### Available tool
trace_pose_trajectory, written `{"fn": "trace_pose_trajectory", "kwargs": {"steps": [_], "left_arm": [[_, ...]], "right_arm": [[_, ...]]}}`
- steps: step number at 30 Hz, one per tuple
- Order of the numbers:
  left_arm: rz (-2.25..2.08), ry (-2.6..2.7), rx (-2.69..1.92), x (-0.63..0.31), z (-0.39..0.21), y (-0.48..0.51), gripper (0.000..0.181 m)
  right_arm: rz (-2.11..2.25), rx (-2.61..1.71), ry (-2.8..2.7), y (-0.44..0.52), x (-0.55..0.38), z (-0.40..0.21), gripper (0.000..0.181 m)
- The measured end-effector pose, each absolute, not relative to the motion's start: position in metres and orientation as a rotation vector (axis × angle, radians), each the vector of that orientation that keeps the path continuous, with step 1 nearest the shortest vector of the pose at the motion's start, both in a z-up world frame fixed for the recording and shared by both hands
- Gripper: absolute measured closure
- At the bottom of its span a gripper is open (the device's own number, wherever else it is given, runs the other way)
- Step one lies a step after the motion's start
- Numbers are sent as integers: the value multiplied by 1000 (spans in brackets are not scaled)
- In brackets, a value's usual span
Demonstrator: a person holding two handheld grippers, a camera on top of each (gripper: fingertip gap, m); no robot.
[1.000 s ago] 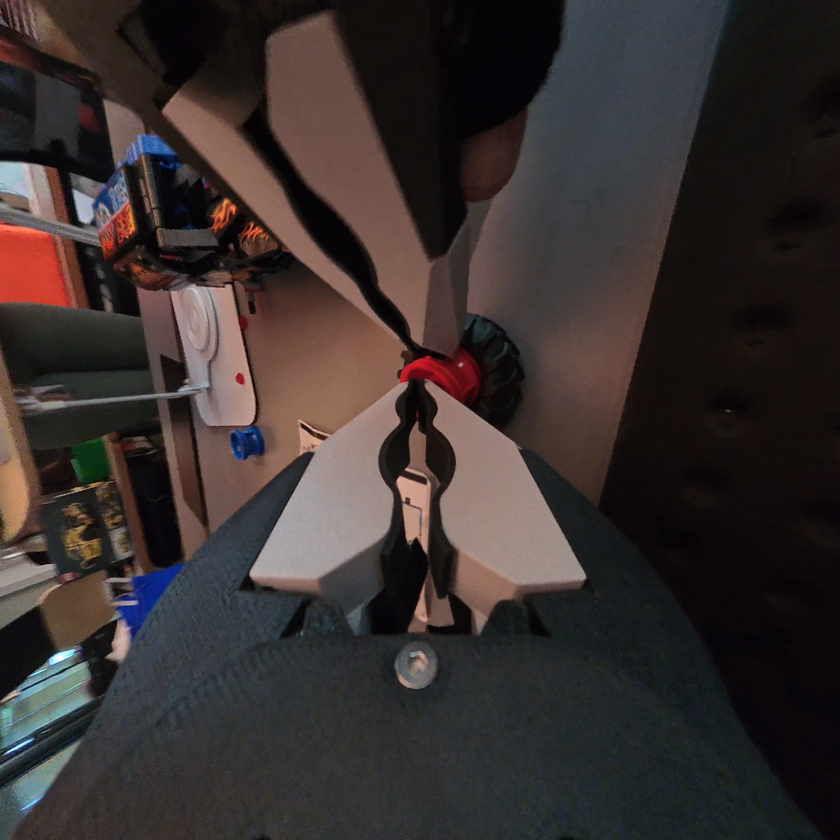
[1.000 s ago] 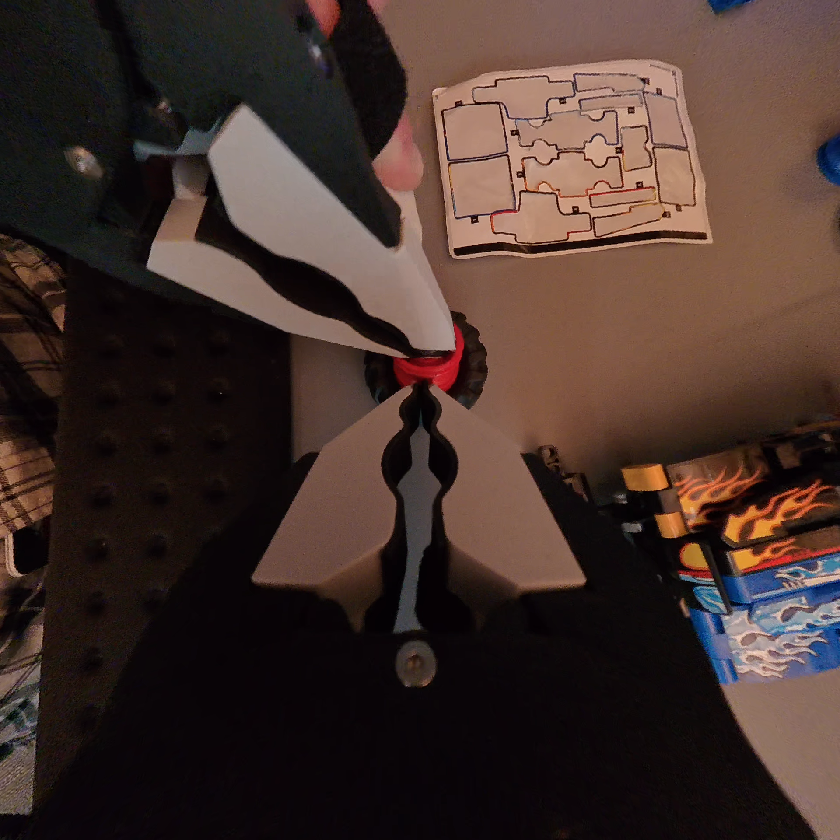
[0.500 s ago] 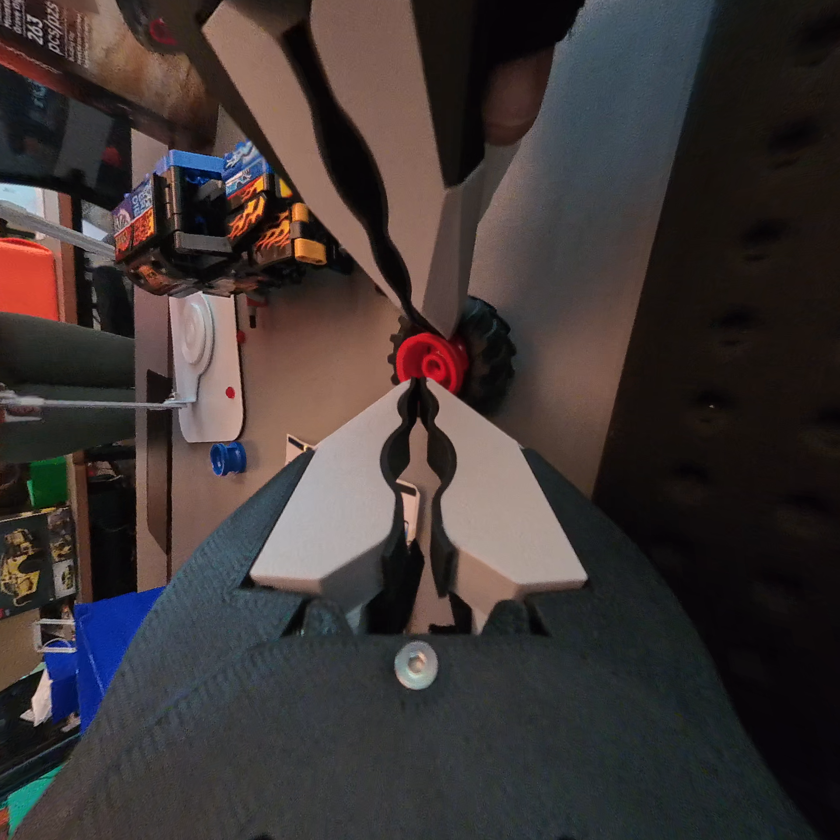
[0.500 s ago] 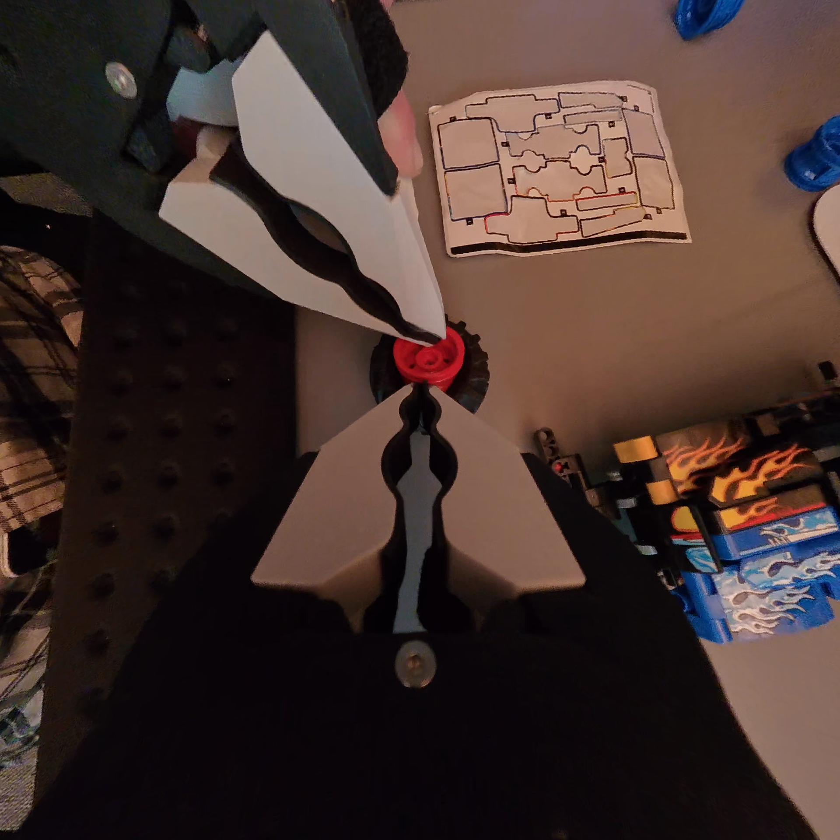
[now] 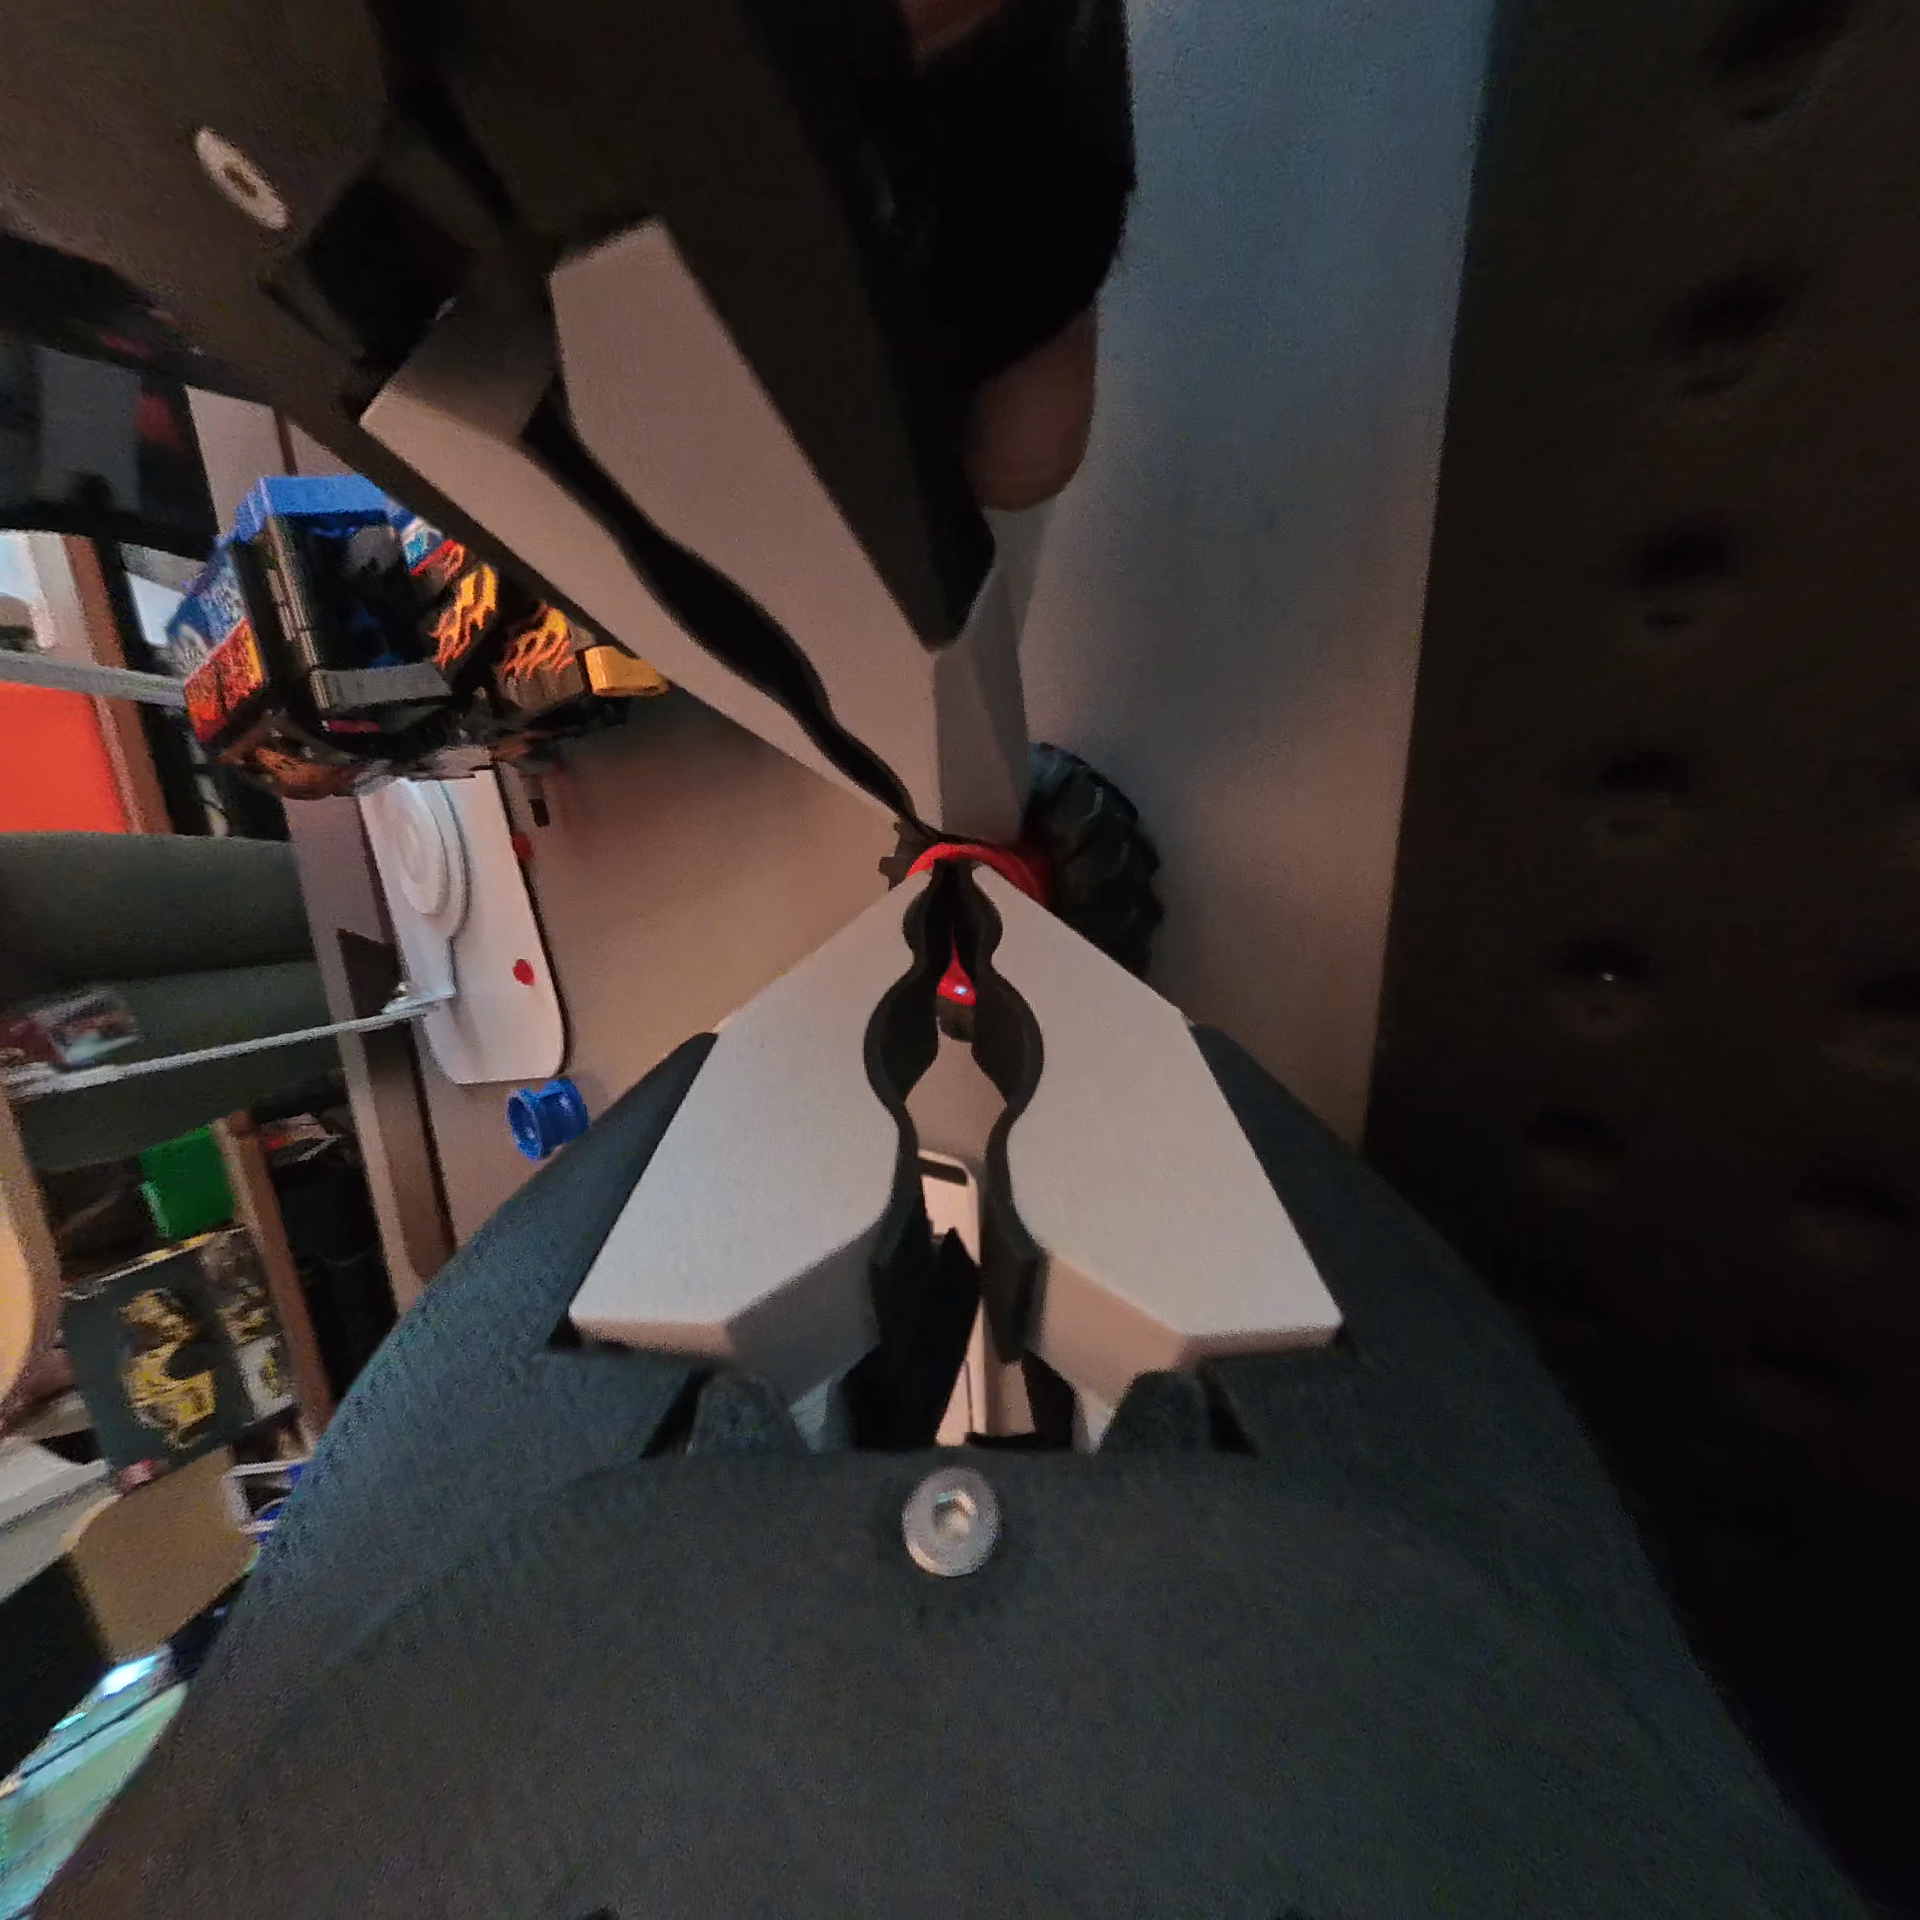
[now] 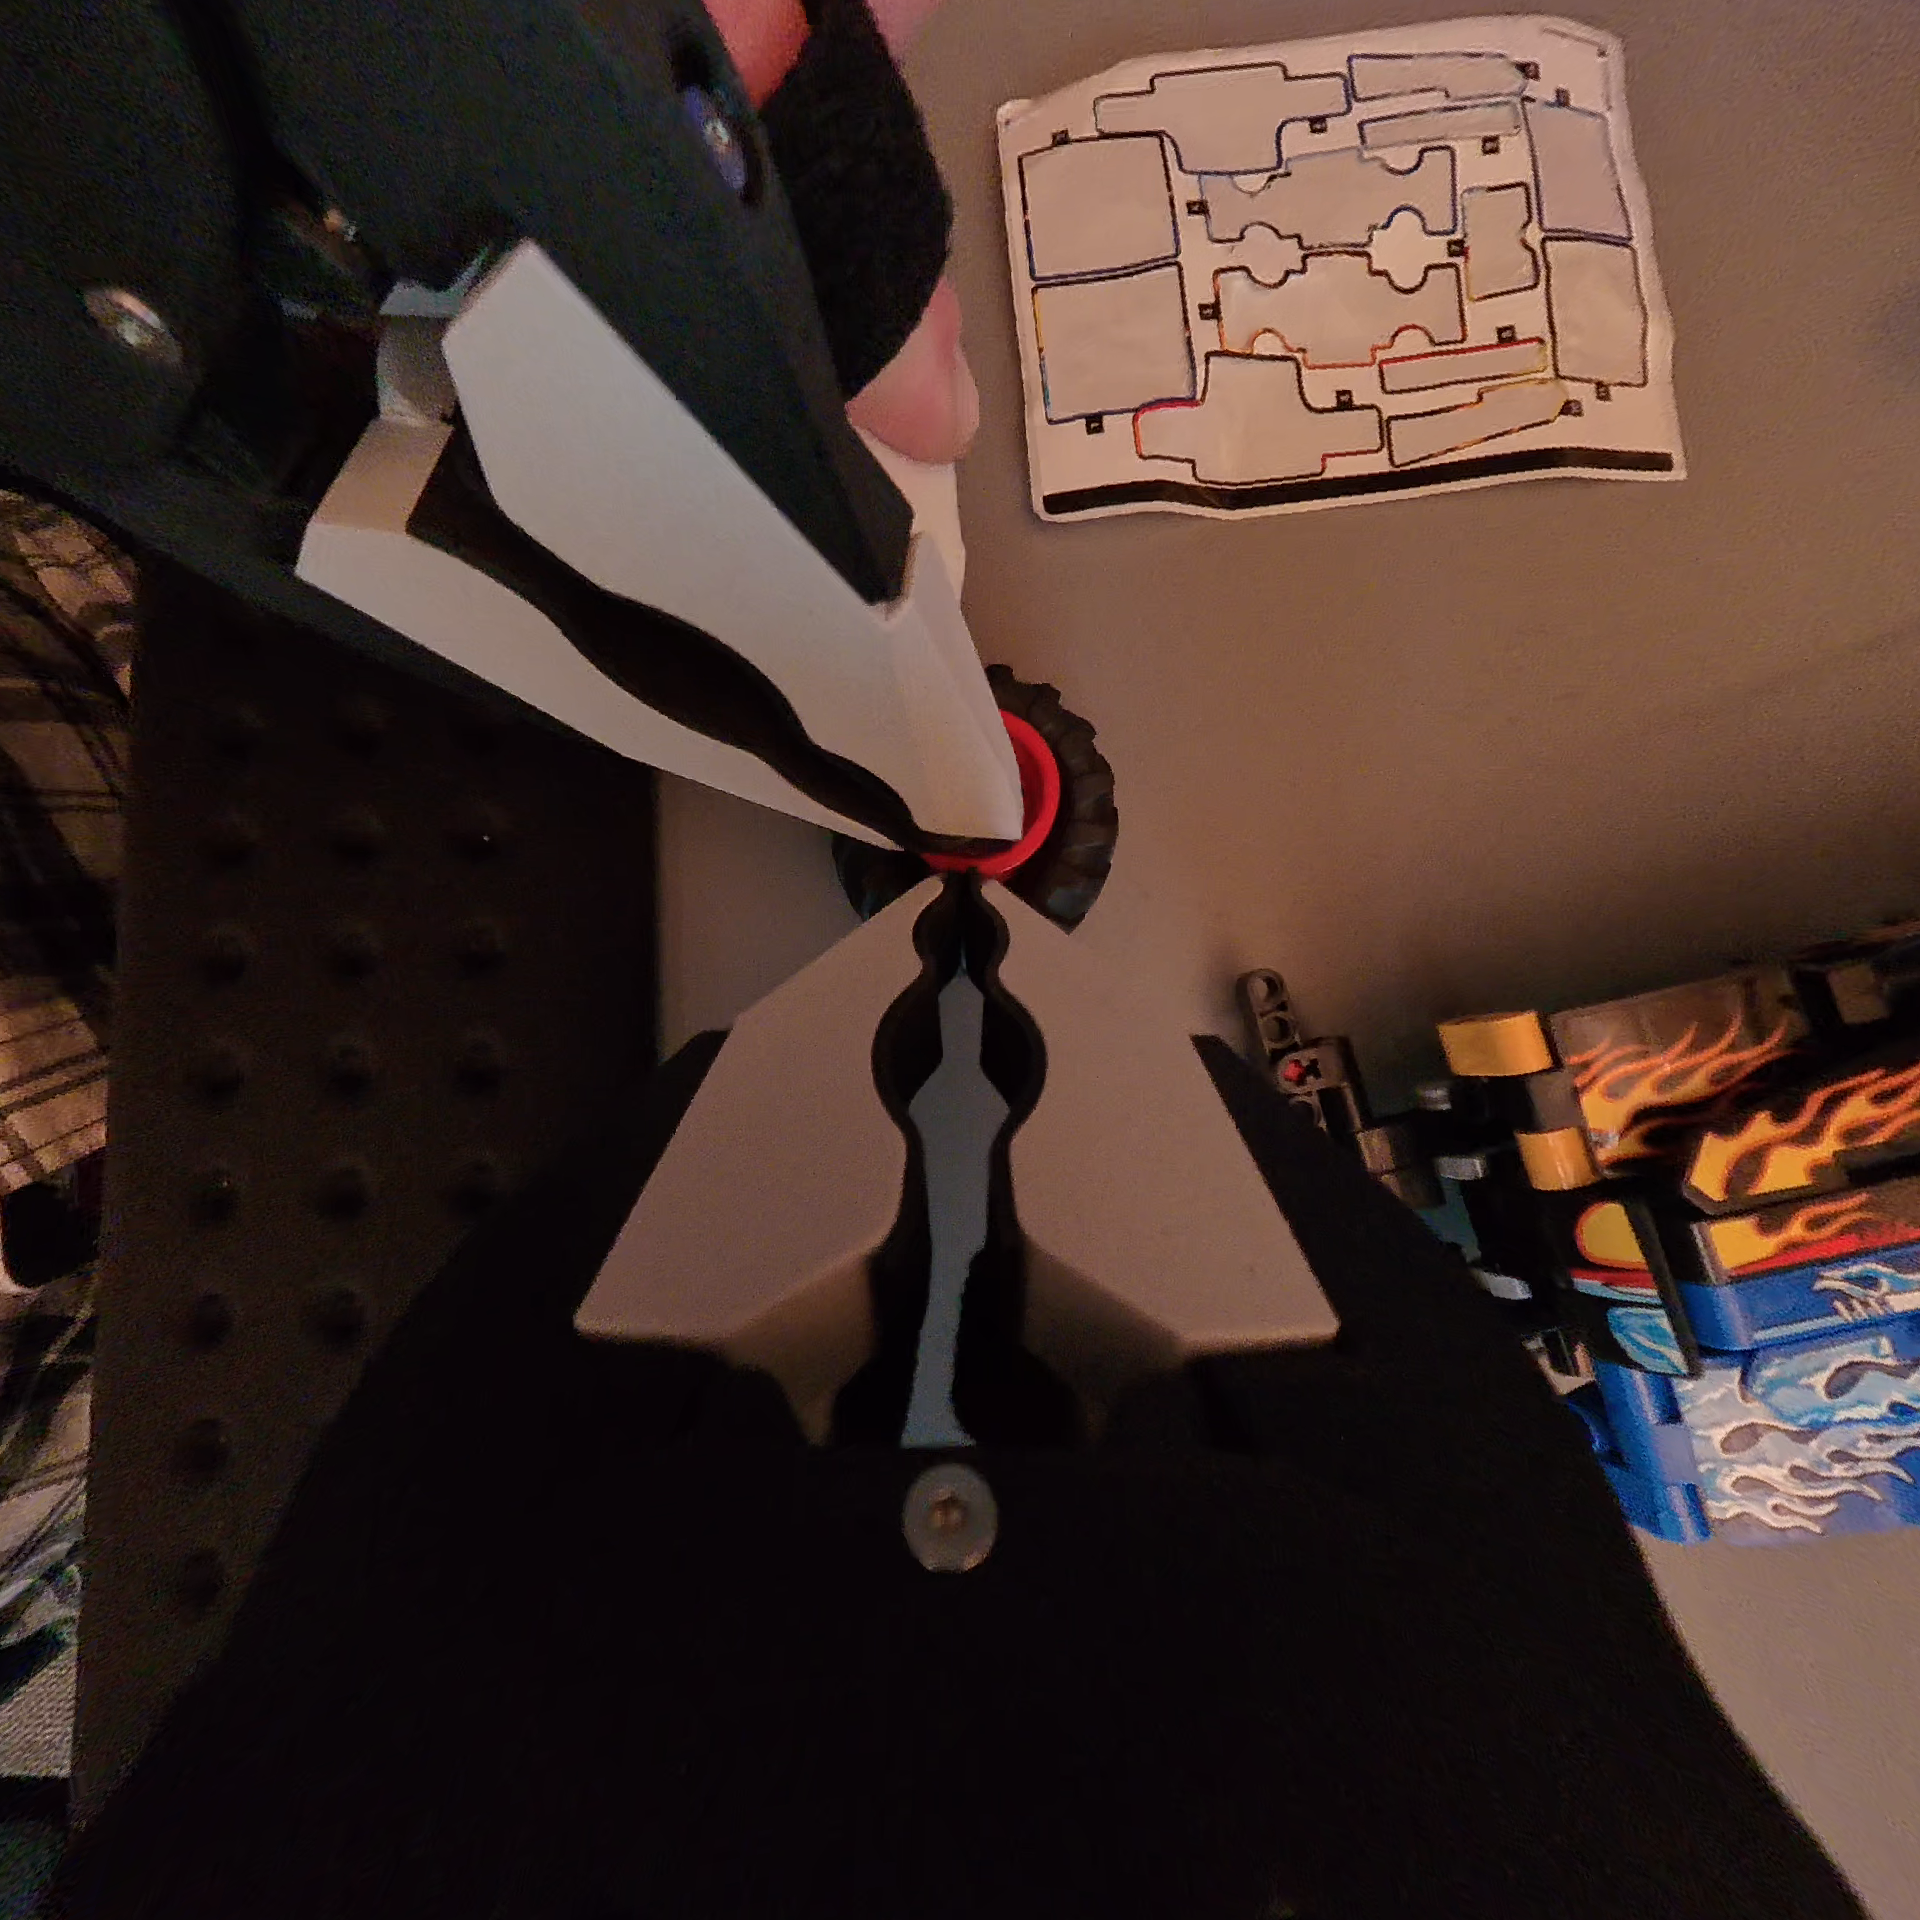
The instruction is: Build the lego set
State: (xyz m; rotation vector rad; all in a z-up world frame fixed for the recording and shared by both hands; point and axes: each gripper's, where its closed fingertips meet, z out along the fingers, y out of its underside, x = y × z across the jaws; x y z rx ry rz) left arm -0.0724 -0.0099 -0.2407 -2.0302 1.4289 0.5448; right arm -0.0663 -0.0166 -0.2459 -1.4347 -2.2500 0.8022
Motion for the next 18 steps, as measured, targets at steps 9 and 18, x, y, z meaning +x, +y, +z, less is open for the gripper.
{"fn": "trace_pose_trajectory", "kwargs": {"steps": [9, 18], "left_arm": [[492, 1426, -2054, -71, -242, -9, 181], [461, 1444, -2089, -70, -243, -9, 181]], "right_arm": [[839, -1421, -2216, -14, -59, -235, 181], [861, -1449, -2184, -2, -52, -243, 181]]}}
